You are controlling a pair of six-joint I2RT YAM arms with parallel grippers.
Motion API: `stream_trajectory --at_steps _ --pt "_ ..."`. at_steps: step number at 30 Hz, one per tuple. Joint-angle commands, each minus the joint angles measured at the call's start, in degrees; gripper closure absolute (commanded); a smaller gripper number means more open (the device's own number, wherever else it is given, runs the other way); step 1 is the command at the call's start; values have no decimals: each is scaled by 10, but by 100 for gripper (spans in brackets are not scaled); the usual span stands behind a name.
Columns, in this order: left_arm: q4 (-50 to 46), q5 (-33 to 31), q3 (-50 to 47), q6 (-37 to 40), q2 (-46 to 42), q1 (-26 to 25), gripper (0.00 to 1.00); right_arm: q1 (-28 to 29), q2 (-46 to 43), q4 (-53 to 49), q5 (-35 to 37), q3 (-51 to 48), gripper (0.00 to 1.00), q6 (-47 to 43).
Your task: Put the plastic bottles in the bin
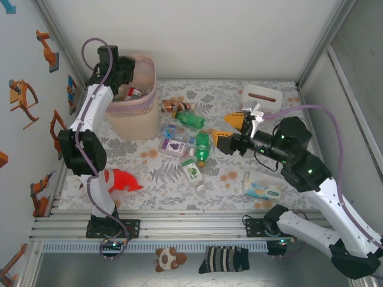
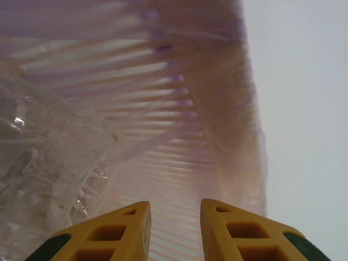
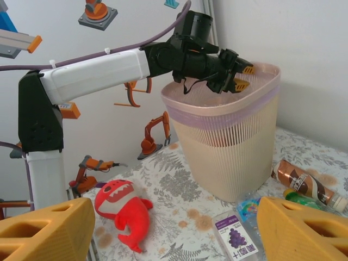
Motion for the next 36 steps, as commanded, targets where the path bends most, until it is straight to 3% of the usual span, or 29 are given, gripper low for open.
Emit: stream_trajectory --at_steps 1,10,23,30,36 --pt "-19 -32 -26 38 -16 14 73 4 -14 11 5 -1 23 -3" --pt "-57 -48 -88 48 -33 44 72 4 -16 8 7 -5 23 -3" --pt "9 32 -74 88 -76 50 69 4 5 -11 38 7 23 1" --pt "-13 60 -62 125 -128 48 66 4 25 -15 47 12 23 -1" --pt "-13 91 -85 183 -185 39 64 4 72 -69 122 45 25 20"
